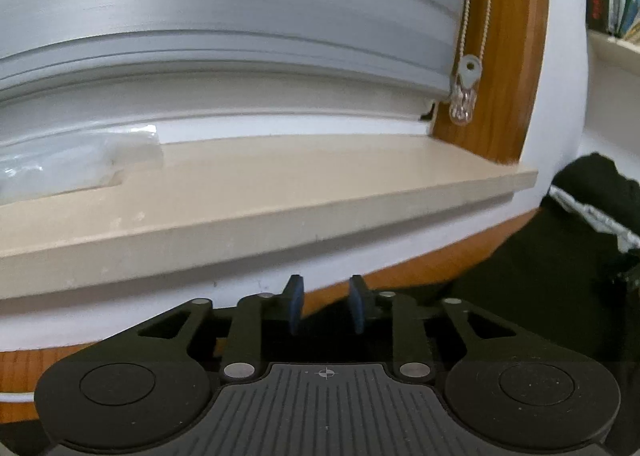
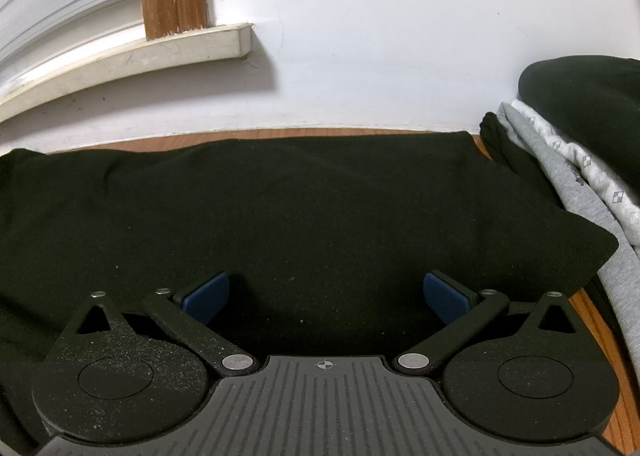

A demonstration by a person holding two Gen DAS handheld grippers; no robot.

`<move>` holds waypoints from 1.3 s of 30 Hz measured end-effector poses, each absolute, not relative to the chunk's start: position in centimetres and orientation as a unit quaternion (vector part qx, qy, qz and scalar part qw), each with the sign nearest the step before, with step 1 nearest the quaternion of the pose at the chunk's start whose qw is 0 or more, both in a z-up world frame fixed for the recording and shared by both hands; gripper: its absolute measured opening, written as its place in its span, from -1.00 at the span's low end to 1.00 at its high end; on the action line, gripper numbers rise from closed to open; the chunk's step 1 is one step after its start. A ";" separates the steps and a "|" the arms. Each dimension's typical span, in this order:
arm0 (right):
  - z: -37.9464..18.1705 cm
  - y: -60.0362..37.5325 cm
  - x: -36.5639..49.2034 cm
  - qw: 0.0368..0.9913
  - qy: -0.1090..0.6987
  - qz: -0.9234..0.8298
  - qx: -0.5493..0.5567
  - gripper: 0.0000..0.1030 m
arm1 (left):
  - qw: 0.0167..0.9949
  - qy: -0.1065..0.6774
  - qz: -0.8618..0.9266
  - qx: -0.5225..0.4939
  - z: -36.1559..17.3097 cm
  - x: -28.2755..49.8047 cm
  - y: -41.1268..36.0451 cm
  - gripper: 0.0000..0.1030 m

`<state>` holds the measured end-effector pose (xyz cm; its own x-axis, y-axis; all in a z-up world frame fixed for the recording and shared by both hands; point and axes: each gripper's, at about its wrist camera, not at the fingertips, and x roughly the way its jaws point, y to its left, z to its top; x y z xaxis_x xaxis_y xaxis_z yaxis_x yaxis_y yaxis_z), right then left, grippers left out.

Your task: Fold clothes

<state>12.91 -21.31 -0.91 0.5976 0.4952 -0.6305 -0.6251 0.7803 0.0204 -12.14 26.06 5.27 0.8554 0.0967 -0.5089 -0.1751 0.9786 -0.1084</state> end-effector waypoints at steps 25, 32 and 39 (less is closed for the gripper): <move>-0.9 -21.3 12.9 0.888 0.319 0.315 -0.102 1.00 | 0.925 0.293 0.229 -0.074 9.8 -37.7 31.5 0.33; -0.9 -21.3 12.9 0.888 0.320 0.315 -0.102 1.00 | 0.912 0.322 0.226 -0.119 5.5 -40.0 31.0 0.39; -0.8 -21.3 12.9 0.888 0.320 0.315 -0.102 1.00 | 0.903 0.341 0.241 -0.098 2.8 -39.3 30.2 -0.30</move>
<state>12.87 -21.32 -0.83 0.5968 0.4941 -0.6322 -0.6251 0.7803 0.0197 -39.31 30.18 2.84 0.6511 0.3687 -0.6635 -0.5019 0.8649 -0.0119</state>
